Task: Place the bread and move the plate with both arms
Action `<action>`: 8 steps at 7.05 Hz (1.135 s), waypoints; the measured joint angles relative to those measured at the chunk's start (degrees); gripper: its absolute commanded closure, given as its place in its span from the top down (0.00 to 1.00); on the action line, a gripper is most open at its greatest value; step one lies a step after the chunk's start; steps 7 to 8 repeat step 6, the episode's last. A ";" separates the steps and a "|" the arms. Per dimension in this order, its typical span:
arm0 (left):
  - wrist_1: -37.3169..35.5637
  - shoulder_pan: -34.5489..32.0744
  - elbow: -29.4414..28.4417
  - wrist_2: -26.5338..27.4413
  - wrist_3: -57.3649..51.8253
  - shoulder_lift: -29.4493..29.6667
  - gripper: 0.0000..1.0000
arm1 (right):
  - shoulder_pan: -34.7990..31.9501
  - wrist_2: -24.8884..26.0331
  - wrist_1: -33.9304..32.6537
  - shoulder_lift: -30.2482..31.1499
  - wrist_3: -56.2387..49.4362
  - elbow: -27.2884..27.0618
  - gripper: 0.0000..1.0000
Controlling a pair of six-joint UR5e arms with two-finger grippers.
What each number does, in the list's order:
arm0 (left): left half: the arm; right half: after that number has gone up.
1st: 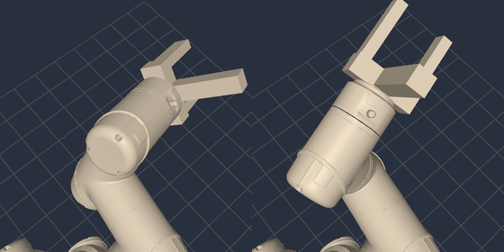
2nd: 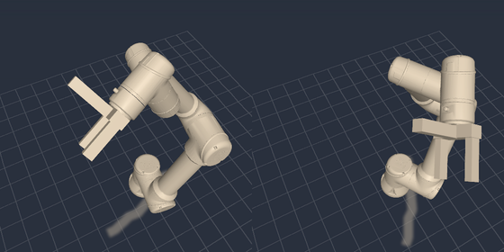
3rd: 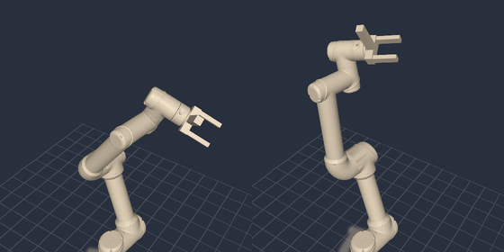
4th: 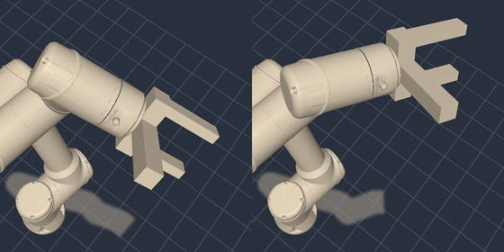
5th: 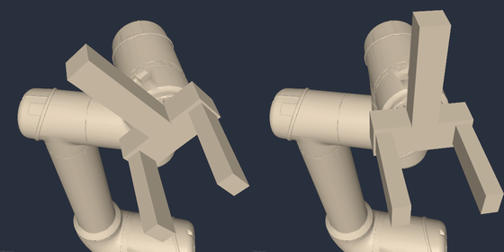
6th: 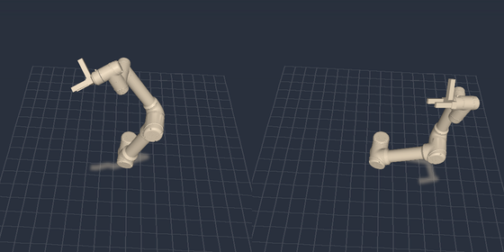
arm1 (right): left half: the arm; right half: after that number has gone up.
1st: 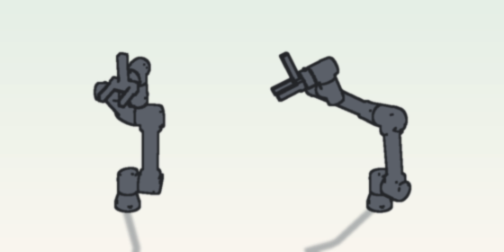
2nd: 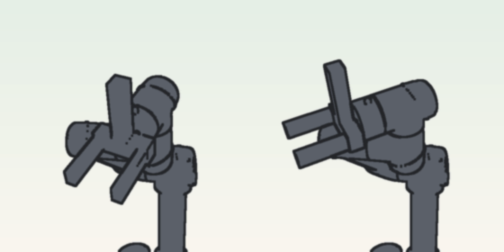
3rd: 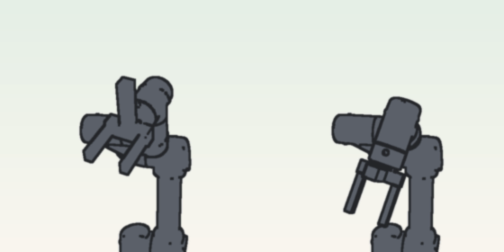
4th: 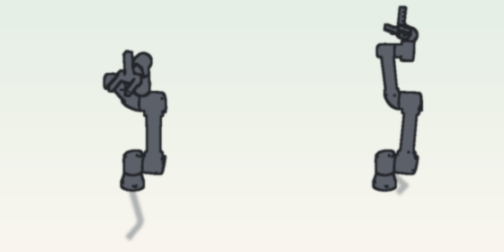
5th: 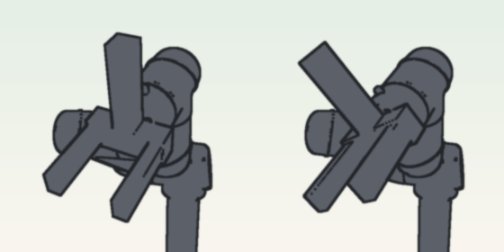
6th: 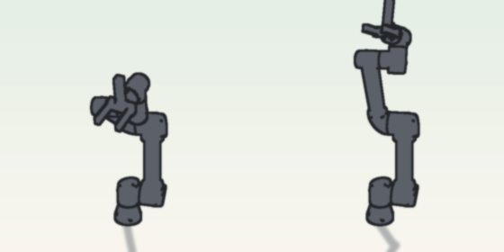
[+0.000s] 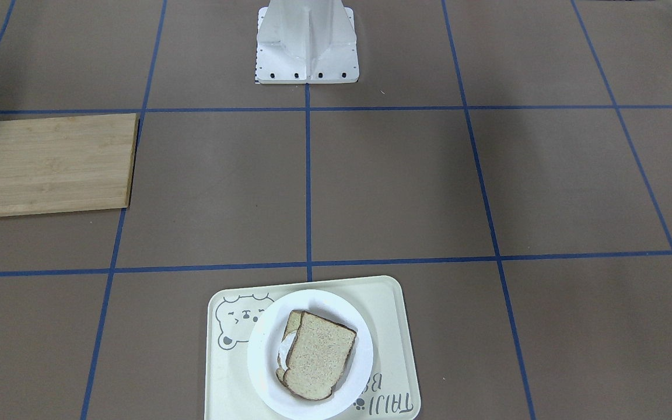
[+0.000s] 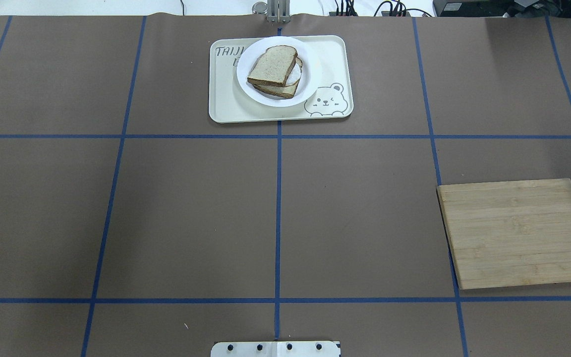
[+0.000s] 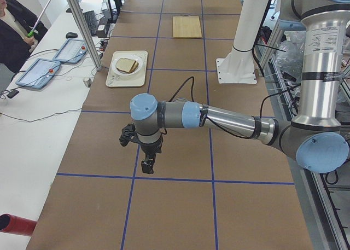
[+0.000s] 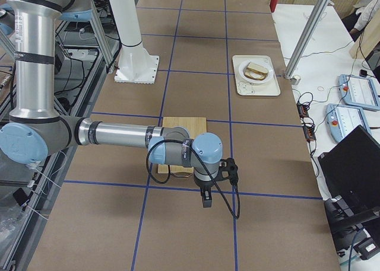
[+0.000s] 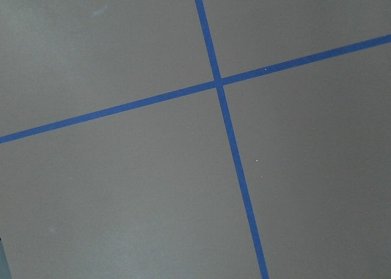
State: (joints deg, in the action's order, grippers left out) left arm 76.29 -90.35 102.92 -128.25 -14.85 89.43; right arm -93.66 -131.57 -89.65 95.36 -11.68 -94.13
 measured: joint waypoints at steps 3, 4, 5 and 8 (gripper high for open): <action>0.00 0.05 -0.05 -0.02 0.02 -0.06 0.98 | 0.01 -0.02 0.08 -0.05 0.25 -0.03 1.00; 0.00 0.04 -0.07 -0.04 0.08 -0.10 0.98 | 0.01 -0.06 0.08 -0.10 0.66 -0.06 1.00; -0.02 0.03 -0.08 -0.10 0.18 -0.11 0.98 | 0.01 -0.08 0.09 -0.14 1.13 -0.07 1.00; -0.06 0.05 -0.11 -0.21 0.30 -0.12 0.98 | 0.03 -0.08 0.09 -0.18 1.35 -0.09 1.00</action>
